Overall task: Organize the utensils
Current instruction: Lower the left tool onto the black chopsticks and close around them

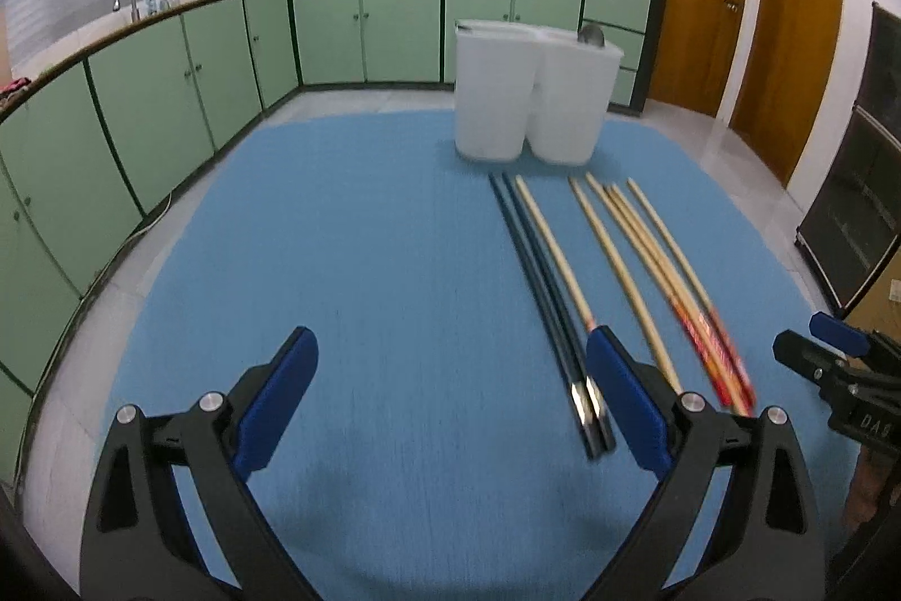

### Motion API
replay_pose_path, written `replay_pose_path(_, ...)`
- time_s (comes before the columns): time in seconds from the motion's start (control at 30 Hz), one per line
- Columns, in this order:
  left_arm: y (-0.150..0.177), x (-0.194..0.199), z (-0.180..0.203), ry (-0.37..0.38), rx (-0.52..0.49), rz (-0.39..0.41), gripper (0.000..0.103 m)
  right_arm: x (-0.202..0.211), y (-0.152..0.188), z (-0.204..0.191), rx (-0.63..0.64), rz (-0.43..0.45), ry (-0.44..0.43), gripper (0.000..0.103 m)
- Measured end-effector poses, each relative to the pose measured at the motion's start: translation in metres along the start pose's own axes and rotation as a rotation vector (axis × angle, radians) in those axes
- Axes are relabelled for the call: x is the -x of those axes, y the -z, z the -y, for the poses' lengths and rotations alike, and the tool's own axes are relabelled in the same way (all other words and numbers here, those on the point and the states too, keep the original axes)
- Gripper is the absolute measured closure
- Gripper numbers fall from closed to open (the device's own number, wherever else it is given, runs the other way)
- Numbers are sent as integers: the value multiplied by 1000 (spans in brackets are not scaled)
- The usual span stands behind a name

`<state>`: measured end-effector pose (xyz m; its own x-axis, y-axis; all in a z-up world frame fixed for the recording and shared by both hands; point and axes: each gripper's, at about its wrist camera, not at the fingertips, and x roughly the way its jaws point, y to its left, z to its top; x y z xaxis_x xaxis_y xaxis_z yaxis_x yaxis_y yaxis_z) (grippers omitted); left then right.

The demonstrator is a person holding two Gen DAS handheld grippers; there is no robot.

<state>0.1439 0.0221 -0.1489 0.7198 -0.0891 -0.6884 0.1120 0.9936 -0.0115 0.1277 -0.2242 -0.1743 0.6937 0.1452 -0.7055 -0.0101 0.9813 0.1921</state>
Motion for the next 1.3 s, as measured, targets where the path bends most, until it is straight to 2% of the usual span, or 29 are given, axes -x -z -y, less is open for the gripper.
replay_pose_path(0.1, 11, 0, 6, -14, -12, -26, 10, -1, 11, -1, 22, -23, 17, 36)
replay_pose_path(0.2, 21, 0, 6, -21, -14, -47, 10, -2, 17, -3, 41, -26, 30, 38)
replay_pose_path(0.43, 24, 1, 6, -28, -16, -62, 10, -11, 23, -9, 85, -37, 51, 45)
replay_pose_path(0.7, 28, -4, 13, -22, -27, -73, 10, -13, 24, -18, 142, -22, 48, 67)
replay_pose_path(0.87, 30, -6, 16, -23, -27, -77, 10, -12, 29, -24, 180, -12, 45, 75)
replay_pose_path(1.1, 30, -6, 11, -27, -17, -79, 10, -9, 29, -14, 165, -9, 56, 76)
replay_pose_path(1.3, 30, -8, 16, -20, -22, -82, 10, -12, 29, -24, 203, -14, 42, 77)
